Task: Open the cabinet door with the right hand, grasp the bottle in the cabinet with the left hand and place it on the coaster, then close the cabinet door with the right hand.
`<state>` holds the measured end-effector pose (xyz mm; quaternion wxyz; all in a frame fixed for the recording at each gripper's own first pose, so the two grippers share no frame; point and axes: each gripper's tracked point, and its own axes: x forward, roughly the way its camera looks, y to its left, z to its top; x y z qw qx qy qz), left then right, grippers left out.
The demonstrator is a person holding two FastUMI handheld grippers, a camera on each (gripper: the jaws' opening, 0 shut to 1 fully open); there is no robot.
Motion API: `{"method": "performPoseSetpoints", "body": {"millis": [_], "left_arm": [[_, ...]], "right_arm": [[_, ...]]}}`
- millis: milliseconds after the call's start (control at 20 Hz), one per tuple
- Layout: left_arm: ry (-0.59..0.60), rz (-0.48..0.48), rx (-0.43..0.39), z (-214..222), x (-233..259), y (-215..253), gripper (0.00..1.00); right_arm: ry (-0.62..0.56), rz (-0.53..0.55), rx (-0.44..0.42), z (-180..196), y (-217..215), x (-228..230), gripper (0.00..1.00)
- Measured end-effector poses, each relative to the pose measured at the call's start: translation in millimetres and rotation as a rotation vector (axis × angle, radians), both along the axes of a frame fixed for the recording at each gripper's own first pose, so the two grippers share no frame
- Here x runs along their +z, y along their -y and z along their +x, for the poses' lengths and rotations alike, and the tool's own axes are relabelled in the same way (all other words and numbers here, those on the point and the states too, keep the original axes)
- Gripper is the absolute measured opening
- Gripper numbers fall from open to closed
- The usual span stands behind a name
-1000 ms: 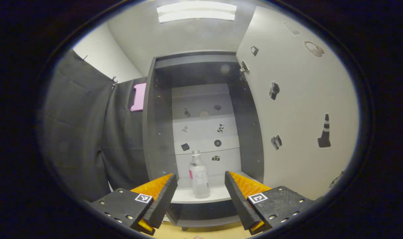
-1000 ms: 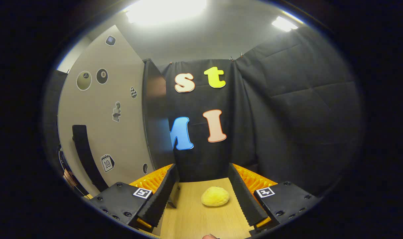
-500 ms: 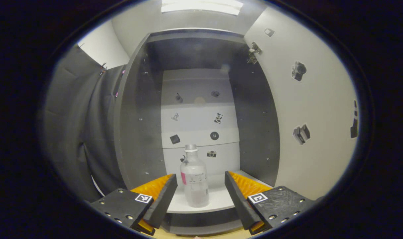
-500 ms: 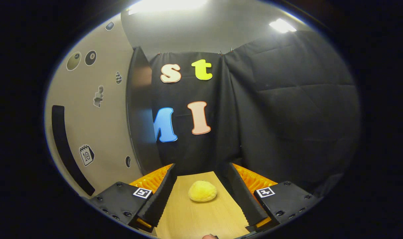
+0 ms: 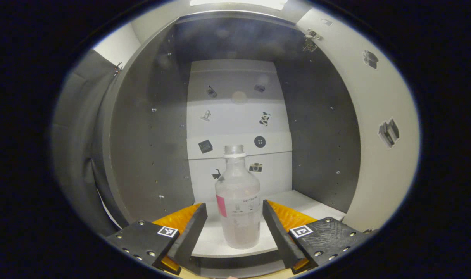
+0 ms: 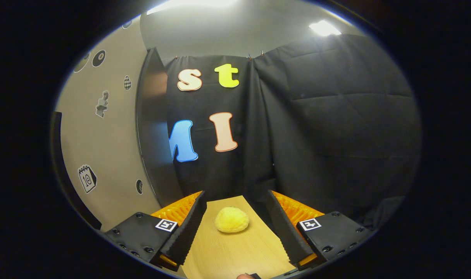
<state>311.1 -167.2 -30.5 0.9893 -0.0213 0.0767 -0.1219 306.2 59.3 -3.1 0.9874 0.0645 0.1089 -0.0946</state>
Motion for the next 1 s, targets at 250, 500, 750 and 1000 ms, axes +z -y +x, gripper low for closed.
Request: {"method": "performPoseSetpoints", "body": {"millis": [250, 500, 750, 1000], "left_arm": [[0.006, 0.006, 0.011, 20, -8, 0, 0.89], [0.005, 0.012, 0.019, 28, -13, 0, 0.89], [0.012, -0.027, 0.054, 15, -3, -12, 0.74], [0.035, -0.059, 0.098, -14, 14, -36, 0.73]], "right_arm": [[-0.010, -0.025, 0.009, 5, -3, 0, 0.93], [-0.025, -0.022, 0.019, 5, -1, -4, 0.93], [-0.031, -0.016, 0.039, 6, 1, -7, 0.93], [-0.020, -0.013, 0.086, 9, -2, -6, 0.98]]}}
